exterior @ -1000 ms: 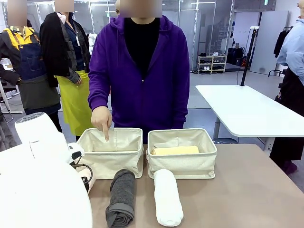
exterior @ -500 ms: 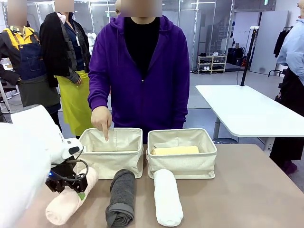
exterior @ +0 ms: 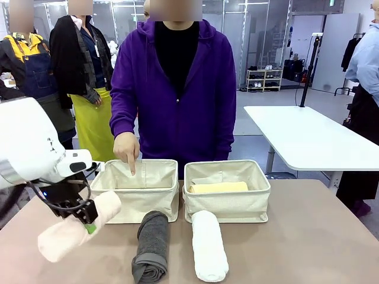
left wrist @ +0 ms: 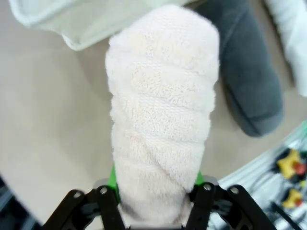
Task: Divide the towels into two baskets.
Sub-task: Pick up one hotel-folded towel from the bottom of the table and place it in the Fabric basket indicated by the person.
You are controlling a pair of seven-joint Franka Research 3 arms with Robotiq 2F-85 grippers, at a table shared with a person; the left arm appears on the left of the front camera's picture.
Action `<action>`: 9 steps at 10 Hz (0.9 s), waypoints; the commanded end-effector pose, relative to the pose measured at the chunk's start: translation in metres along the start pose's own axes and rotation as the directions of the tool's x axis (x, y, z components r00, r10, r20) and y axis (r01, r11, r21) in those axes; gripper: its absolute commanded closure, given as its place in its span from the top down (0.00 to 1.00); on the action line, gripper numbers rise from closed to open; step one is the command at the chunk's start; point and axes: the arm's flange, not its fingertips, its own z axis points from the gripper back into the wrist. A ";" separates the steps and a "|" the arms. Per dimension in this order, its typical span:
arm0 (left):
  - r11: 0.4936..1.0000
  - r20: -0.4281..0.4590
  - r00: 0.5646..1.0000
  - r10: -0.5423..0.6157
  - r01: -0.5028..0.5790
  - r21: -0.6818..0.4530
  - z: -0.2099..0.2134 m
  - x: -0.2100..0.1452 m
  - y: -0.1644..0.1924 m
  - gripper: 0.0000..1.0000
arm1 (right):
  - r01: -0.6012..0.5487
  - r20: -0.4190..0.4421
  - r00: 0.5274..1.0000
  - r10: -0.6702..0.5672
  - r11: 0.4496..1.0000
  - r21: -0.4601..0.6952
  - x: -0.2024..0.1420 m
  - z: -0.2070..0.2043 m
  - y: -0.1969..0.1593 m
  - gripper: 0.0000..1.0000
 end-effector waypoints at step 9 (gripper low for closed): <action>0.814 0.209 0.787 -0.581 0.558 0.160 0.069 0.035 -0.022 0.51 | 0.008 -0.003 1.000 -0.008 1.000 -0.019 -0.003 0.000 0.002 1.00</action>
